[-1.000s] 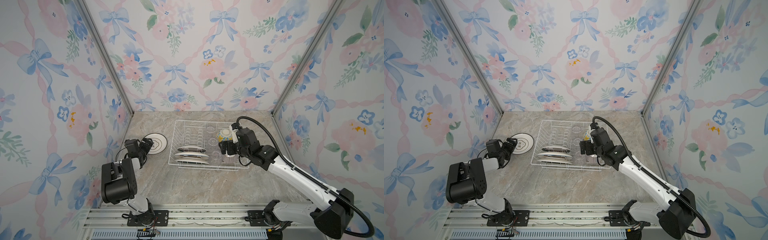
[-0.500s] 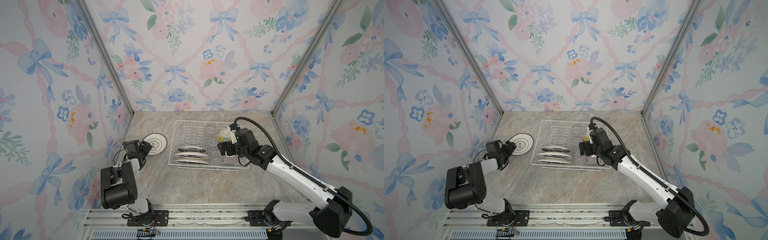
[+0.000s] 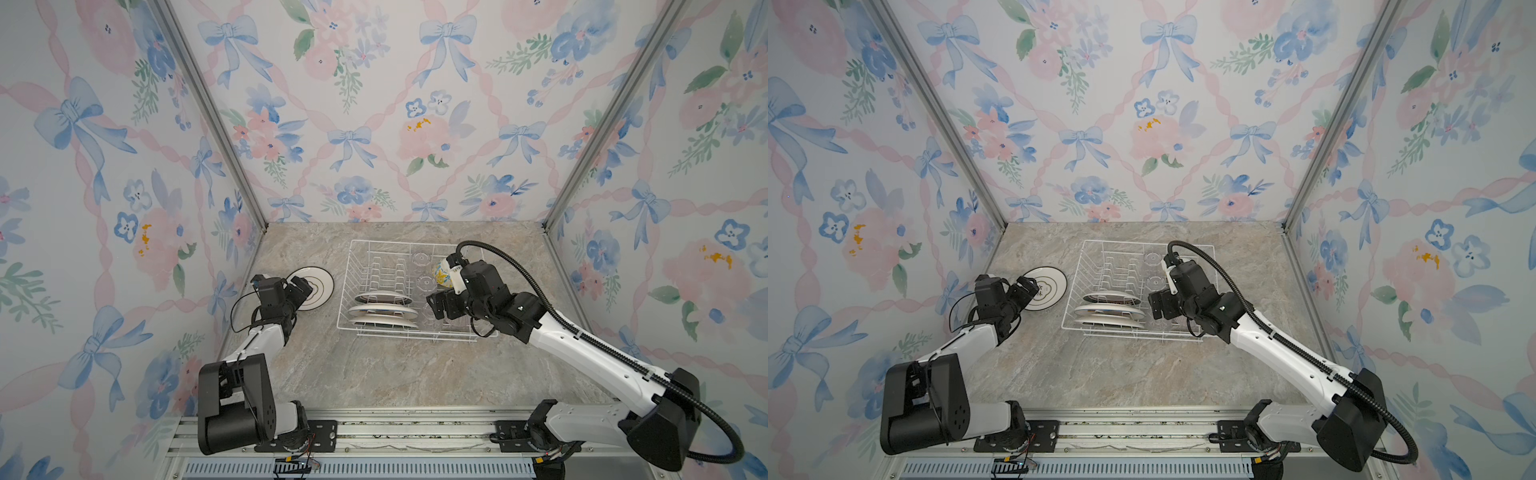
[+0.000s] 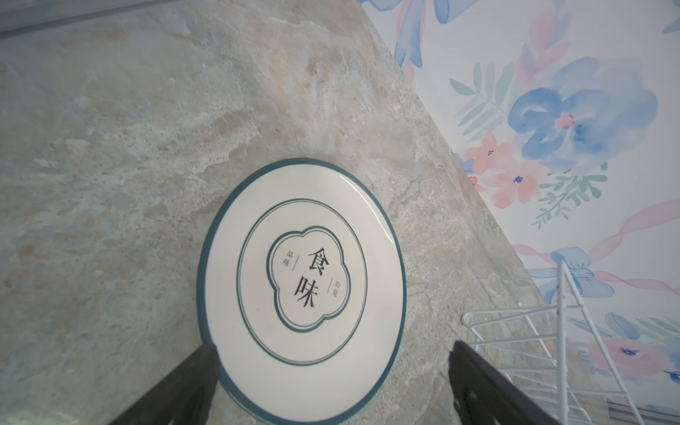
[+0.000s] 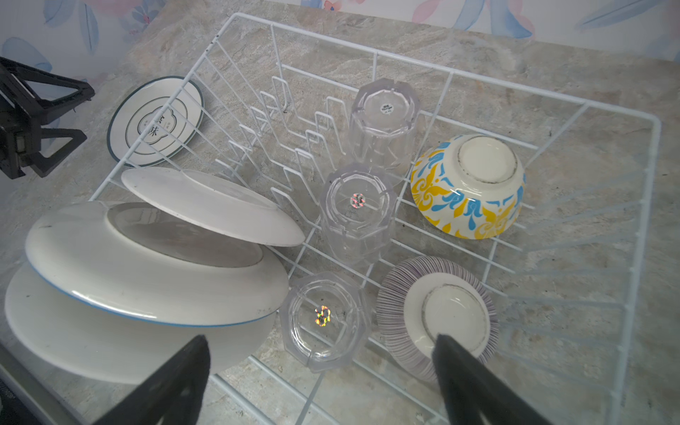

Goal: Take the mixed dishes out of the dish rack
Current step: 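Lift the left gripper off the plate while the right reaches toward the white plates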

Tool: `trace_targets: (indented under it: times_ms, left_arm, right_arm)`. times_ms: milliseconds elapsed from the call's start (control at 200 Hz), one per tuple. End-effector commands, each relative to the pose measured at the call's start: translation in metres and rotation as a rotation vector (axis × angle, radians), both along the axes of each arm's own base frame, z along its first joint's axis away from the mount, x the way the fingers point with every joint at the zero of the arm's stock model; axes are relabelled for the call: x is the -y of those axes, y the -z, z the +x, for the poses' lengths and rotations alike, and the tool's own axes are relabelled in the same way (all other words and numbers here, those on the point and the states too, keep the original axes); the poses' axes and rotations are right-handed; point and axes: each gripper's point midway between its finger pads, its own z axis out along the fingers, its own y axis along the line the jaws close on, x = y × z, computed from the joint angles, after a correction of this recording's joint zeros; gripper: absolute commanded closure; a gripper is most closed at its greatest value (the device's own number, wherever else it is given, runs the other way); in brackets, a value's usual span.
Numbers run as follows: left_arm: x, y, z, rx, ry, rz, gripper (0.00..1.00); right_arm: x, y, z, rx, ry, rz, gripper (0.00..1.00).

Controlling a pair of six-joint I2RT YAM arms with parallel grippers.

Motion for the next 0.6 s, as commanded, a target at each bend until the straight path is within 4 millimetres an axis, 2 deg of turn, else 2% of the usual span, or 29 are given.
trace_targets:
  times_ms: [0,395,595]
  left_arm:
    - [0.010,-0.006,-0.011,0.000,0.030,0.042,0.02]
    - [0.046,-0.072,-0.038,0.150,0.147,0.086,0.02]
    - [0.057,-0.096,-0.048,0.217,0.180,0.088,0.02]
  right_arm:
    - [-0.010,-0.009,-0.008,0.013,-0.053,-0.011,0.03]
    - [-0.041,0.002,-0.040,0.012,-0.219,-0.093,0.03]
    - [-0.063,0.001,-0.059,0.020,-0.326,-0.112,0.03]
